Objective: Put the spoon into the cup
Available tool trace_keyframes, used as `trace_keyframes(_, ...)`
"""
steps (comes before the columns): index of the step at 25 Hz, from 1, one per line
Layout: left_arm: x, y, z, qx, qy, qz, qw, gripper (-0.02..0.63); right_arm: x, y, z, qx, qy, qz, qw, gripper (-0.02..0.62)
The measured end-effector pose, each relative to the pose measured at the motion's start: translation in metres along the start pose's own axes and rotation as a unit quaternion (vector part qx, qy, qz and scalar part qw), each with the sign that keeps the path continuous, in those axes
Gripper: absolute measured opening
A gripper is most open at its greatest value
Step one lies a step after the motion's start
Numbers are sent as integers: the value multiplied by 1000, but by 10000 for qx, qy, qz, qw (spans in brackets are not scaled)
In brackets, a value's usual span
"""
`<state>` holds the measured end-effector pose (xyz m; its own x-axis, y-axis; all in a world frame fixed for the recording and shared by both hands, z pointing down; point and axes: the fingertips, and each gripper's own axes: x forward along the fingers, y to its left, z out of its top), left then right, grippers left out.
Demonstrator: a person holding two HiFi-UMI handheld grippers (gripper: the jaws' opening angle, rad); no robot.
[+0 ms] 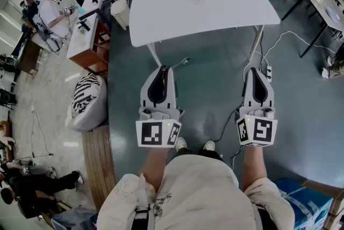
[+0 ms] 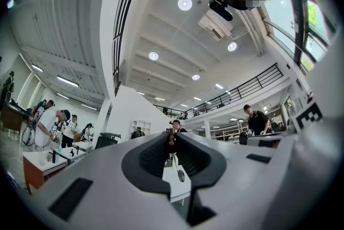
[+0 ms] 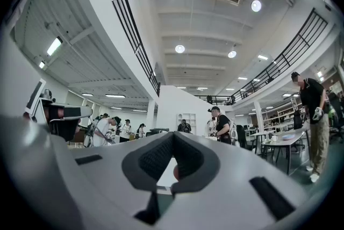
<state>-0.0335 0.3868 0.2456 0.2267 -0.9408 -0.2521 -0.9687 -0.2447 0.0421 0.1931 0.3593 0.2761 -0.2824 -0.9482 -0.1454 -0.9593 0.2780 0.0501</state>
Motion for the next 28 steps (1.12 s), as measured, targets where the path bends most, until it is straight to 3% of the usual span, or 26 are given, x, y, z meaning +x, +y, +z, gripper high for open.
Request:
trace_keyframes(22,-27,145,-30,212,461,103,9987,40,43,134,-11,-152,227,-126,9995,-12)
trace_keyframes(28,-28,161,-36,304,566,45,9979,40,50,154,-16,-193,354,-163,9991,-12)
